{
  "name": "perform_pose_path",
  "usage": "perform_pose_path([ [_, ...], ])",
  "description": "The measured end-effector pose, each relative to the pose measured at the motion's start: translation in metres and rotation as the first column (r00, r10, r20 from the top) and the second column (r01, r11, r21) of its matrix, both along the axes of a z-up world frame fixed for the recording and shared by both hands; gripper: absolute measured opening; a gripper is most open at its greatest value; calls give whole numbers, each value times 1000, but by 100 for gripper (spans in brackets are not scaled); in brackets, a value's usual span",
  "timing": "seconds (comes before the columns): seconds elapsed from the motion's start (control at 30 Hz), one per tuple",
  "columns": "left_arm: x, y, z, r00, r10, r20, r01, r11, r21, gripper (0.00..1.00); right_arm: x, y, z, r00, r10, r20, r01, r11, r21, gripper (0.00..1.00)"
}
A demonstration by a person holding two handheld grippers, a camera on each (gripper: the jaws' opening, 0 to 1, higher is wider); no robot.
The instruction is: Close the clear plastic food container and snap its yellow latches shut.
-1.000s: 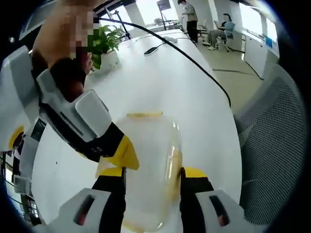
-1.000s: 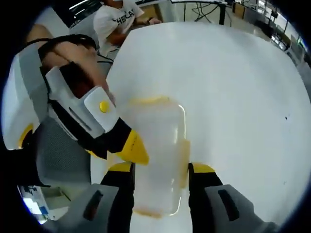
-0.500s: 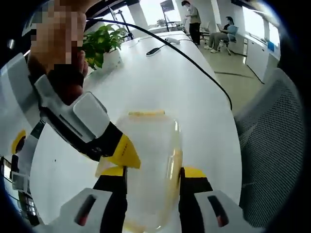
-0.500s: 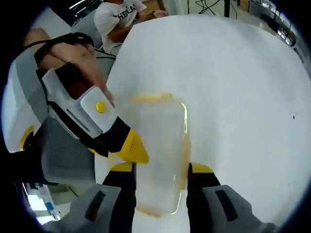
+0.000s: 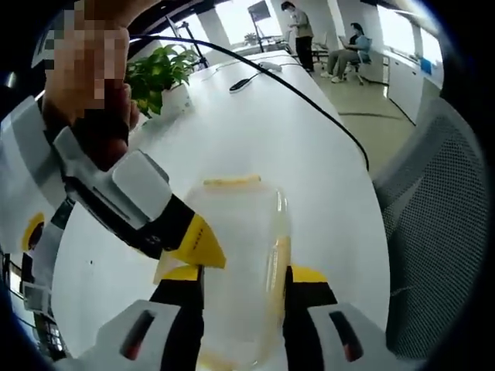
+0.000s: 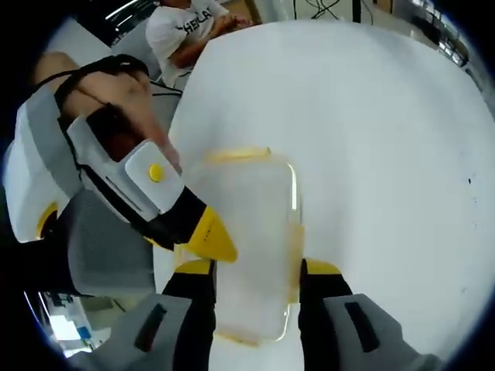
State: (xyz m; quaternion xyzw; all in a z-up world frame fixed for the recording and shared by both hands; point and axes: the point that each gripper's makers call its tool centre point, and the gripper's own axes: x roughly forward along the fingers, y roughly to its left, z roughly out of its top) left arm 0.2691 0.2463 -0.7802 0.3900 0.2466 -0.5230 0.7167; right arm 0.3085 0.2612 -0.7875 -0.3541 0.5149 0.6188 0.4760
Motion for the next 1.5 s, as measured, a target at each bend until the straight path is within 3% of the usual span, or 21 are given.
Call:
perform_pose_path([
  [0.5,-1,-2,2,1000,-8,14,8,1000,10,36,0,-4,3,999,-3,45,3,1000,1,40],
  [0.63,-1,-2,2,1000,-3,-17,4,1000,24,37,-1,0,3,994,66,90,-66,998,-6,42],
  [0.7,-4,-4,2,997,27,-78,-27,1000,-2,41,-2,2,2,991,79,106,-78,997,-18,43],
  [0.77,-8,-4,2,996,2,-94,-2,1000,2,47,-3,2,2,991,77,109,-75,997,-20,46],
  [0.87,-22,-7,-1,990,-44,-136,46,999,8,66,4,9,2,982,66,176,-72,997,26,64],
  [0.93,-29,-9,-3,987,-47,-152,49,999,9,78,2,6,2,981,69,181,-76,997,33,69],
  [1.03,-32,-9,-1,988,-51,-147,52,999,4,77,0,-1,4,973,74,217,-84,996,41,75],
  [1.13,-34,-5,-3,982,-10,-190,11,1000,3,86,5,-3,3,965,31,262,-54,995,83,87],
  [1.2,-33,-3,-2,983,-6,-183,7,1000,5,97,8,-3,3,960,-9,279,-26,993,119,92],
  [1.43,-26,10,-3,974,54,-222,-47,998,37,99,-2,-14,10,959,-101,264,56,983,174,95],
  [1.5,-24,14,-4,978,50,-205,-38,997,62,99,-4,-18,10,957,-111,268,64,982,177,95],
])
